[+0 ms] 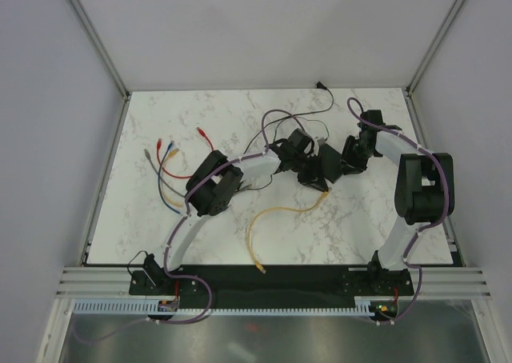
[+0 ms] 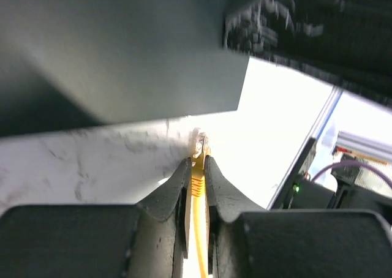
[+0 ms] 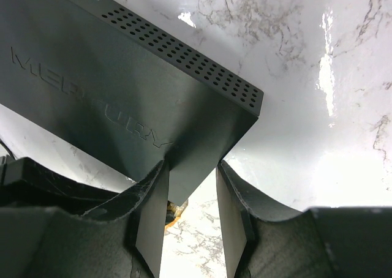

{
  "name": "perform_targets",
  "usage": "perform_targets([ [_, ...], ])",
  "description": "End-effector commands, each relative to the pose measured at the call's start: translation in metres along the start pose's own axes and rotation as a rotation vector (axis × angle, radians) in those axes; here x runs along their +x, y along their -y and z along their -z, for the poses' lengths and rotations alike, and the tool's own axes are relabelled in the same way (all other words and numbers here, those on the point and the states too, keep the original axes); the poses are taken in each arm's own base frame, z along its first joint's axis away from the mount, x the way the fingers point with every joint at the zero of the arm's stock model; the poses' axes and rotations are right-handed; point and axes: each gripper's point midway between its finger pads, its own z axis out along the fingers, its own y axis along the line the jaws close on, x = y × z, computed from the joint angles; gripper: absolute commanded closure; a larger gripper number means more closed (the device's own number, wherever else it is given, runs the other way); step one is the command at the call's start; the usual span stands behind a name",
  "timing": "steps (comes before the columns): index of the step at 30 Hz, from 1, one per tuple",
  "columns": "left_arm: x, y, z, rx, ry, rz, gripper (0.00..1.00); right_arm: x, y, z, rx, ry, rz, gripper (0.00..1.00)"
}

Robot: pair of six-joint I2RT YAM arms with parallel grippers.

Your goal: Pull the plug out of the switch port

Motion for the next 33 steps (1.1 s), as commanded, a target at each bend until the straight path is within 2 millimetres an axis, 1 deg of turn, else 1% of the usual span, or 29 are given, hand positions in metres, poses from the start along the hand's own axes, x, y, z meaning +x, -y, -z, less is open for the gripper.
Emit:
perform_targets([
  [1, 0.021, -0.016, 0.0, -0.025, -0.032, -0.05, 0.98, 0.002, 0.007, -0.019, 0.049, 0.0, 0.015, 0.57],
  [3, 0.015, -0.011, 0.006, -0.023, -0.011, -0.077, 0.98, 0.004, 0.008, -0.019, 0.05, -0.003, 0.017, 0.57],
  [4, 0.011, -0.003, 0.012, -0.019, 0.005, -0.093, 0.98, 0.004, 0.01, -0.019, 0.054, -0.003, 0.022, 0.57],
  [6, 0.004, 0.002, 0.022, -0.022, 0.032, -0.104, 0.98, 0.007, 0.011, -0.02, 0.054, -0.009, 0.021, 0.57],
  [7, 0.001, 0.007, 0.029, -0.02, 0.044, -0.112, 0.98, 0.007, 0.011, -0.019, 0.053, -0.01, 0.022, 0.57],
  [9, -0.006, 0.023, 0.051, -0.019, 0.082, -0.151, 0.98, 0.009, 0.009, -0.019, 0.04, -0.015, 0.027, 0.57],
  [10, -0.01, 0.025, 0.06, -0.034, 0.102, -0.164, 0.98, 0.01, 0.009, -0.018, 0.037, -0.015, 0.029, 0.57],
  [11, -0.014, 0.038, 0.078, -0.039, 0.119, -0.179, 0.98, 0.011, 0.009, -0.019, 0.036, -0.017, 0.031, 0.57],
  [13, -0.022, 0.039, 0.099, -0.078, 0.153, -0.192, 0.98, 0.012, 0.009, -0.017, 0.031, -0.018, 0.038, 0.56],
  [14, -0.026, 0.043, 0.112, -0.087, 0.176, -0.194, 0.98, 0.012, 0.009, -0.017, 0.031, -0.018, 0.041, 0.56],
  [15, -0.032, 0.05, 0.133, -0.092, 0.208, -0.194, 0.98, 0.013, 0.01, -0.017, 0.033, -0.019, 0.045, 0.56],
  [17, -0.035, 0.052, 0.155, -0.112, 0.244, -0.193, 0.98, 0.013, 0.01, -0.015, 0.032, -0.016, 0.049, 0.55],
  [18, -0.039, 0.057, 0.177, -0.115, 0.277, -0.194, 0.98, 0.013, 0.01, -0.014, 0.032, -0.014, 0.052, 0.55],
  [20, -0.038, 0.051, 0.194, -0.137, 0.292, -0.177, 0.98, 0.012, 0.009, -0.01, 0.03, -0.003, 0.068, 0.54],
  [21, -0.043, 0.054, 0.218, -0.136, 0.334, -0.175, 0.98, 0.012, 0.008, -0.008, 0.028, 0.0, 0.075, 0.52],
  [22, -0.039, 0.046, 0.225, -0.15, 0.337, -0.157, 0.98, 0.01, 0.01, -0.005, 0.036, 0.008, 0.086, 0.51],
  [23, -0.04, 0.043, 0.237, -0.159, 0.357, -0.151, 0.98, 0.008, 0.01, -0.003, 0.04, 0.014, 0.093, 0.51],
  [24, -0.042, 0.038, 0.257, -0.168, 0.392, -0.132, 0.98, 0.008, 0.01, 0.001, 0.045, 0.018, 0.101, 0.5],
  [26, -0.045, 0.032, 0.28, -0.182, 0.435, -0.118, 0.98, 0.008, 0.009, 0.004, 0.04, 0.021, 0.104, 0.48],
  [27, -0.05, 0.02, 0.297, -0.202, 0.466, -0.094, 0.98, 0.008, 0.008, 0.006, 0.036, 0.024, 0.103, 0.47],
  [28, -0.05, 0.019, 0.312, -0.212, 0.493, -0.089, 0.98, 0.008, 0.004, 0.009, 0.024, 0.03, 0.102, 0.47],
  [29, -0.051, 0.013, 0.322, -0.228, 0.511, -0.079, 0.98, 0.01, 0.001, 0.01, 0.007, 0.024, 0.102, 0.47],
  [30, -0.058, -0.002, 0.34, -0.259, 0.552, -0.052, 0.98, 0.012, -0.004, 0.013, -0.006, 0.022, 0.106, 0.45],
  [32, -0.061, -0.018, 0.358, -0.293, 0.589, -0.018, 0.98, 0.015, -0.01, 0.017, -0.023, 0.016, 0.11, 0.44],
  [33, -0.066, -0.036, 0.376, -0.327, 0.628, 0.018, 0.98, 0.016, -0.014, 0.022, -0.03, 0.024, 0.121, 0.44],
])
